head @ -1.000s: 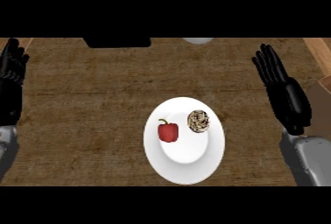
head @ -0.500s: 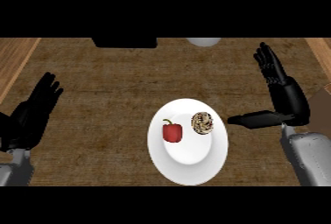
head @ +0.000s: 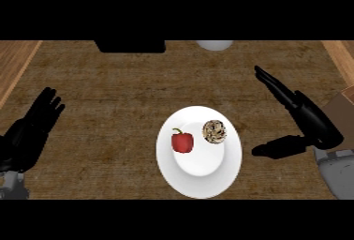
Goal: Pick the cupcake from the plate and place it in the cardboard box
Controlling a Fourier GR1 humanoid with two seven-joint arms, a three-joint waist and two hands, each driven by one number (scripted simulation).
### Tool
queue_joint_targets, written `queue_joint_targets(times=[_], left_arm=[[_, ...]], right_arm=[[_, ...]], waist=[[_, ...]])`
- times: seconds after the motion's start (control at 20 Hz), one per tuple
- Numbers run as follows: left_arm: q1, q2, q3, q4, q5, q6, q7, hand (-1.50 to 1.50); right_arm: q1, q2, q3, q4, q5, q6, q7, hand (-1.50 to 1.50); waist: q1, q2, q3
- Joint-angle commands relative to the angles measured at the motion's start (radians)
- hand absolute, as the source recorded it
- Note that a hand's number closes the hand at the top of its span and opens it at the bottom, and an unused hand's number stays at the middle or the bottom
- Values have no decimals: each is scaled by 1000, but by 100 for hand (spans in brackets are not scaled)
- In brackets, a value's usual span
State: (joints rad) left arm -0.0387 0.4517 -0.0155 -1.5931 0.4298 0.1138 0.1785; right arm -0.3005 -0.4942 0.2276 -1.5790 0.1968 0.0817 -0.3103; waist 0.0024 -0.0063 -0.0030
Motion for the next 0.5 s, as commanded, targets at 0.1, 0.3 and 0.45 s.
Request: queue_joint_targets(times=[0.1, 0.3, 0.45], left_arm=[[3, -8, -3, 13, -2, -18, -10, 0], [-4, -22, -9, 6, -2, -6, 10, 0], [8, -8, 7, -24, -9, -10, 16, 0]], right_arm=[[-86, -128, 147, -85, 245, 94, 306, -150], [-144, -98, 264, -146, 328, 214, 551, -150], [-206, -41, 292, -153, 308, 336, 695, -150]], waist=[[-1, 0, -2], [2, 1, -1], [8, 3, 1]])
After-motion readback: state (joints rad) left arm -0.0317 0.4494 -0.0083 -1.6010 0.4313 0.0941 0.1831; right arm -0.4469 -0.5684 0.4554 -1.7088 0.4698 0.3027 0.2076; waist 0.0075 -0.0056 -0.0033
